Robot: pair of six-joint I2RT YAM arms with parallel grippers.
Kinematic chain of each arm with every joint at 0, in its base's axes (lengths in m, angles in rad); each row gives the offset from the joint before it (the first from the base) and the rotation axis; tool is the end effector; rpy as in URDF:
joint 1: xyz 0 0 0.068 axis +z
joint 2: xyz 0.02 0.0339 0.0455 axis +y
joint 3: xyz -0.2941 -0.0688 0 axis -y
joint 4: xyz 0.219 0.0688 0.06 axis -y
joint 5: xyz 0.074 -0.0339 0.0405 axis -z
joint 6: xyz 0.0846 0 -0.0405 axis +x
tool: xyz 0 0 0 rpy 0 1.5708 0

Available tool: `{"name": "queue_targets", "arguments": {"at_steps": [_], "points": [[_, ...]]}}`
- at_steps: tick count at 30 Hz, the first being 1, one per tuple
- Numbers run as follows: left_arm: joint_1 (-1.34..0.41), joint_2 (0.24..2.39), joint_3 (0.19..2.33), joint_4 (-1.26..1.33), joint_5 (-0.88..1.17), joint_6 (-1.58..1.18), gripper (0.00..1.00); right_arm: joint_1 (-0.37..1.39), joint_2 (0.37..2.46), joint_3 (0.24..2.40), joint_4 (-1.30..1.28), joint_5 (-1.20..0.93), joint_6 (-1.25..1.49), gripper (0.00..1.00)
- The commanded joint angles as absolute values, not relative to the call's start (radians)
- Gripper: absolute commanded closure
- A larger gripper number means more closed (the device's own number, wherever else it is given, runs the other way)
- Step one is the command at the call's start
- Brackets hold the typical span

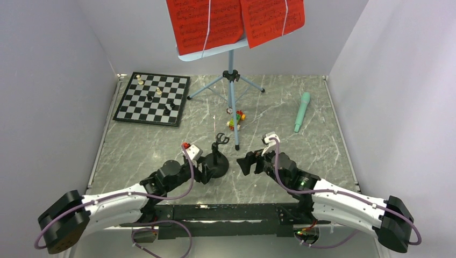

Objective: Pack up the instrument practice props

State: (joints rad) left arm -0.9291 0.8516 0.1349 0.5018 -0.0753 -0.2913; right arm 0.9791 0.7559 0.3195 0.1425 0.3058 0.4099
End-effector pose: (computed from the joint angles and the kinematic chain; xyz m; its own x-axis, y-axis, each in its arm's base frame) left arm 0.1161 -0.1448 0.2024 -0.3390 -0.0247 -0.9404 0.6864 0.6772 -0.2652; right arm 0.1204 0.1334 0.2322 -0.3996 0.0868 -0.9126 -0.5141 0.8030 0.3014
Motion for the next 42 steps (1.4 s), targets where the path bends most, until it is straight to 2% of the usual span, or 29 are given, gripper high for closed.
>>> {"name": "queue_targets", "arguments": {"at_steps": [1, 6, 19, 24, 30, 35, 42], "points": [[-0.937, 0.957, 0.16, 0.796, -0.098, -0.21, 0.28, 0.985, 0.715, 0.347, 0.103, 0.33, 0.382, 0.05], [-0.937, 1.094, 0.194, 0.893, -0.132, -0.158, 0.4, 0.984, 0.646, 0.348, 0.044, 0.348, 0.376, 0.05], [-0.939, 1.275, 0.282, 0.947, -0.142, -0.135, 0.52, 0.983, 0.511, 0.336, -0.075, 0.38, 0.377, 0.05], [-0.939, 1.287, 0.285, 0.926, -0.142, -0.136, 0.71, 0.983, 0.497, 0.338, -0.083, 0.382, 0.377, 0.05], [-0.939, 1.224, 0.263, 0.891, -0.174, -0.133, 1.0, 0.983, 0.507, 0.343, -0.075, 0.374, 0.373, 0.05], [-0.939, 1.083, 0.271, 0.784, -0.264, -0.112, 1.0, 0.983, 0.53, 0.355, -0.054, 0.363, 0.367, 0.05], [-0.907, 0.87, 0.377, 0.449, -0.525, -0.122, 1.0, 0.983, 0.542, 0.368, -0.034, 0.348, 0.359, 0.05]]}}
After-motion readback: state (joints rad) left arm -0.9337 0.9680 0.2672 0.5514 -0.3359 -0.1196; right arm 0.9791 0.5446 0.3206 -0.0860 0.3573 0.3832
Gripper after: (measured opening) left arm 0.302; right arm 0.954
